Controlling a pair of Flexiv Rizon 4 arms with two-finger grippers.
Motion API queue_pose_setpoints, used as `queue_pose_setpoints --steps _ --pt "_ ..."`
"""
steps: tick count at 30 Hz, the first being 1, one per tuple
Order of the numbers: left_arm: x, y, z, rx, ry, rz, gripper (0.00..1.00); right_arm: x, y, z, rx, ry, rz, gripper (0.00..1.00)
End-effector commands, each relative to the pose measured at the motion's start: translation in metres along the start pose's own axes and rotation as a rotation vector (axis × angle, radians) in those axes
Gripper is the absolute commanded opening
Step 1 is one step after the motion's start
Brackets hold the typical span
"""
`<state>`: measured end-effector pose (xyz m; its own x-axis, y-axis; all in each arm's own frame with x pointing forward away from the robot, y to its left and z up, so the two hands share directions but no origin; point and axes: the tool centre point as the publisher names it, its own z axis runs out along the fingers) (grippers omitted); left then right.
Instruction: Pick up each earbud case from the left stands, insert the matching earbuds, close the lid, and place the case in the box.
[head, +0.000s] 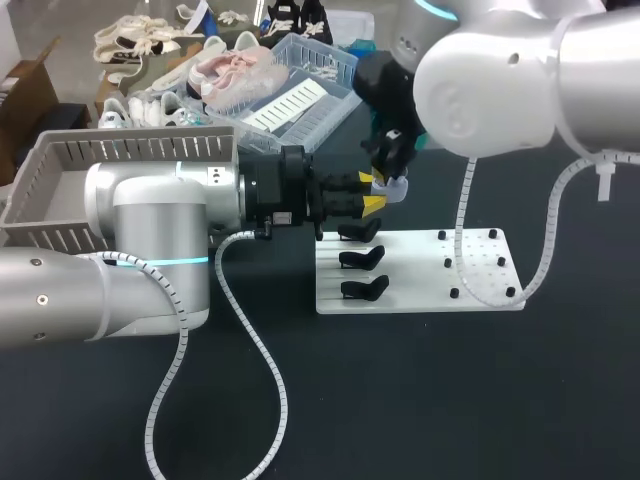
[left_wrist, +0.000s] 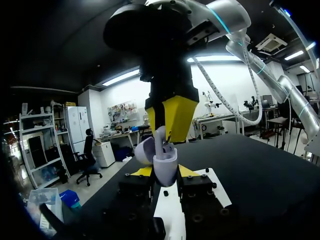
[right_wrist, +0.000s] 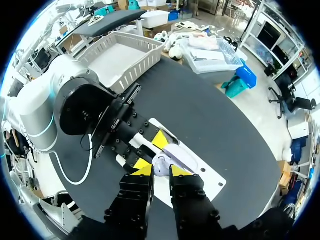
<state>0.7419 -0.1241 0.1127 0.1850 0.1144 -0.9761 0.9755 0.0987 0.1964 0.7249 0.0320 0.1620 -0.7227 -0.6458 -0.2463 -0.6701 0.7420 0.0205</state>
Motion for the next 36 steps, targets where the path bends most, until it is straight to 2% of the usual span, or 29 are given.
queue_pose_setpoints --steps 1,11,13,16,18,30,36 --pt "0.000 -0.001 0.000 -0.004 -0.001 0.002 0.00 -0.001 0.000 0.002 -0.003 0.002 -0.001 0.00" --pt "0.000 -0.001 0.000 -0.004 -0.001 0.002 0.00 0.001 0.000 0.006 -0.007 0.021 0.001 0.00" --pt "0.000 -0.001 0.000 -0.004 -0.001 0.002 0.00 0.002 0.000 0.007 -0.009 0.024 0.003 0.21" --pt "0.000 -0.001 0.000 -0.004 -0.001 0.002 0.00 0.002 0.000 0.006 -0.012 0.023 0.004 0.33" --pt "0.000 -0.001 0.000 -0.004 -0.001 0.002 0.00 0.002 0.000 0.005 -0.013 0.022 0.004 0.36" --pt "0.000 -0.001 0.000 -0.004 -0.001 0.002 0.00 0.002 0.004 -0.004 -0.011 -0.002 0.000 0.35" --pt "0.000 -0.001 0.000 -0.004 -0.001 0.002 0.00 -0.001 -0.003 -0.013 0.005 -0.032 0.012 0.36"
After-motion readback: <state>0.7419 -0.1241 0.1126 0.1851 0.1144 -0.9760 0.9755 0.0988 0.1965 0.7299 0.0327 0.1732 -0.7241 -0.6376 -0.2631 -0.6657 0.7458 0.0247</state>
